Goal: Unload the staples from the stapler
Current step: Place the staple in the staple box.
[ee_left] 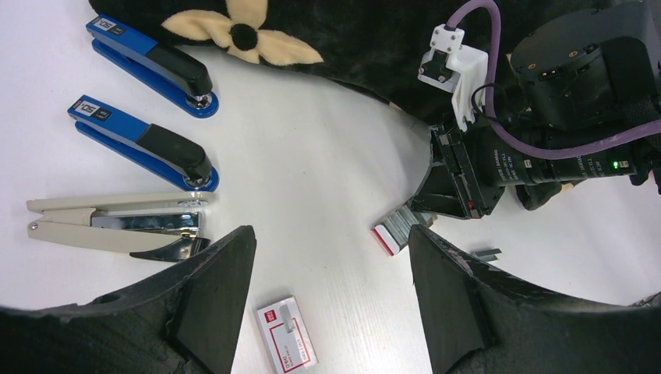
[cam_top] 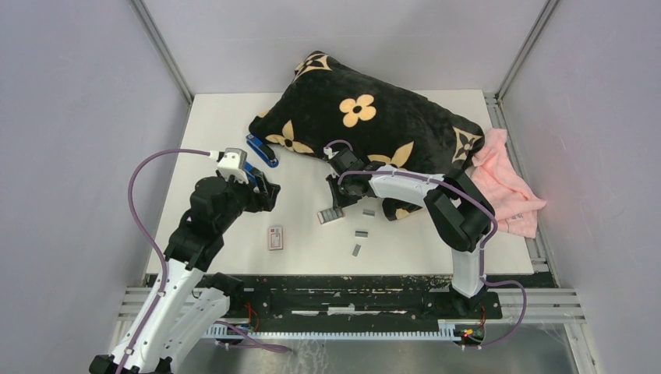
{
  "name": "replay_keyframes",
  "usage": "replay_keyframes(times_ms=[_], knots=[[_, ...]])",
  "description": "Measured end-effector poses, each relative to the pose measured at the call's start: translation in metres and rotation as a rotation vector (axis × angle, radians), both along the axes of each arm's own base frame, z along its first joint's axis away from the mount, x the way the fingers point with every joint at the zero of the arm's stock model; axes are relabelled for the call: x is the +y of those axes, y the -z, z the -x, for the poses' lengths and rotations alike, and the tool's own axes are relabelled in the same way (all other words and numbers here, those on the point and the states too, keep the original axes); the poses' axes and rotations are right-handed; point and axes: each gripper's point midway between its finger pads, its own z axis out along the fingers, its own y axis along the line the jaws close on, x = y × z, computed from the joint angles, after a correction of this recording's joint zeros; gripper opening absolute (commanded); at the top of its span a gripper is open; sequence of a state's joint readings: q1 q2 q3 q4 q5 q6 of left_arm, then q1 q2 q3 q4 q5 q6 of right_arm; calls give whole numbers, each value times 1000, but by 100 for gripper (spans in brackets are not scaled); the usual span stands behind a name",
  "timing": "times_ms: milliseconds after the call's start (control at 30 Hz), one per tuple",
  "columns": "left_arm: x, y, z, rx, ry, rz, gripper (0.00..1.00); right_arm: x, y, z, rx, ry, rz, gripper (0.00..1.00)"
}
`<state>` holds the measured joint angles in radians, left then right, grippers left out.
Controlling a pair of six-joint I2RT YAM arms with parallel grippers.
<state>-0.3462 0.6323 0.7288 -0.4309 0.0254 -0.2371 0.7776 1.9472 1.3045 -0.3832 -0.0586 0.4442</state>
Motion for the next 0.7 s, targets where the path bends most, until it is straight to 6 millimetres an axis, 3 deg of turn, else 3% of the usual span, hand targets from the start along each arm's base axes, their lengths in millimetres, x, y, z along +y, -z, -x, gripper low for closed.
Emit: replay_keyframes(times_ms=[700], knots=[[1, 0, 0, 0, -3, 0, 79, -2, 1, 2, 5, -4, 7, 21]])
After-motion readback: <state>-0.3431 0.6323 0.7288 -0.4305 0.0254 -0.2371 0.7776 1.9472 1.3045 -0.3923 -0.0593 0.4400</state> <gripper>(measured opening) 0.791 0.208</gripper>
